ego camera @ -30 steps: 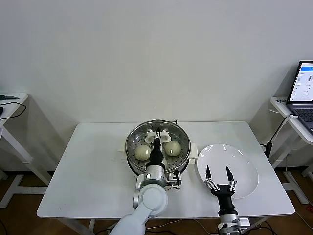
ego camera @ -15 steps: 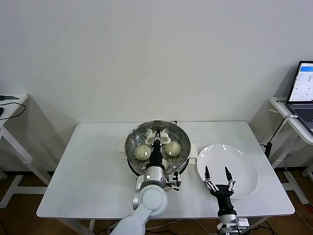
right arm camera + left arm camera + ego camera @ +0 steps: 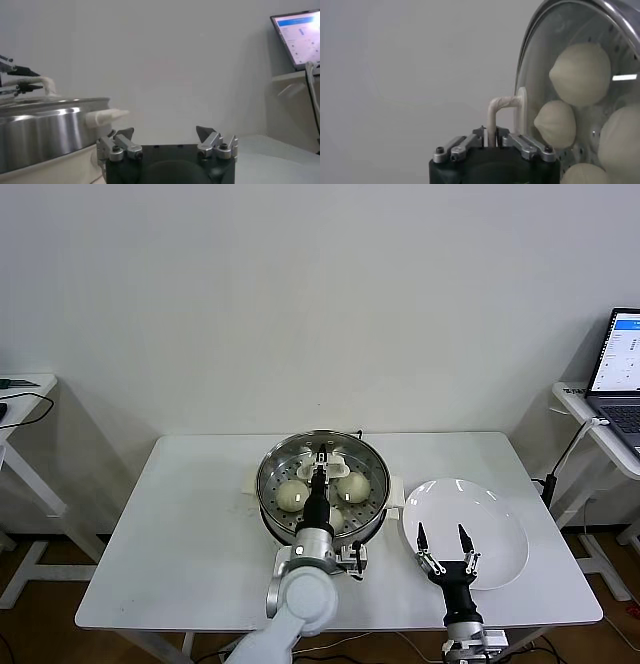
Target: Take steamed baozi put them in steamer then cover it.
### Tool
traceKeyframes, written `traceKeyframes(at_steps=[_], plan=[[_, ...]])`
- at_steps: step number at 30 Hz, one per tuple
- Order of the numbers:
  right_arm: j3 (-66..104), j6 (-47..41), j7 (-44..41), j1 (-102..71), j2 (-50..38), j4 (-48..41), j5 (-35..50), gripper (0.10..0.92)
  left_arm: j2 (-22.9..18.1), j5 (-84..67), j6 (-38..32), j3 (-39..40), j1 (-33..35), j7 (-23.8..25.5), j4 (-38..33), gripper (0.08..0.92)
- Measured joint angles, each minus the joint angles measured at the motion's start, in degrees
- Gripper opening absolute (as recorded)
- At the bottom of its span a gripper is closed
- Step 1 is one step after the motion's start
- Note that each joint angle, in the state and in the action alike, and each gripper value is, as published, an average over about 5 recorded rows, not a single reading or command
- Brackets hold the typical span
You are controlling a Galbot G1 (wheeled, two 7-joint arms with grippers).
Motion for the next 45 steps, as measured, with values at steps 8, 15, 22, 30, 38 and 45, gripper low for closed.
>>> traceKeyframes(at_steps=[8, 15, 22, 30, 38, 45], plan=[[-0.5, 0.3, 0.0, 0.4, -0.5, -0.4, 0.1, 0.823, 3.2, -1.1, 0.2, 0.0, 3.5, -0.6, -6.0, 0.669], [-0.3, 0.2, 0.1, 0.3, -1.0, 0.0, 0.3, 0.823, 6.8, -4.2, 0.4, -1.5, 7.9, -1.6, -14.2, 0.814], [0.5, -1.3, 0.6, -0.4, -1.6, 2.4, 0.1, 0.823, 8.7, -16.7, -3.3, -8.2, 14.6, -7.9, -24.0, 0.823], [2.4, -6.4, 1.5, -2.3, -2.7, 8.7, -0.7, 0.823, 7.9, -43.8, -13.4, -25.4, 22.4, -13.0, -27.9, 0.823], [4.4, -11.3, 2.3, -3.4, -3.0, 14.2, -1.4, 0.823, 5.3, -65.3, -22.9, -39.3, 28.1, -11.0, -24.6, 0.823], [4.8, -13.9, 2.5, -3.9, -2.9, 16.6, -1.9, 0.823, 3.4, -73.6, -27.9, -43.9, 31.6, -10.0, -23.5, 0.823]])
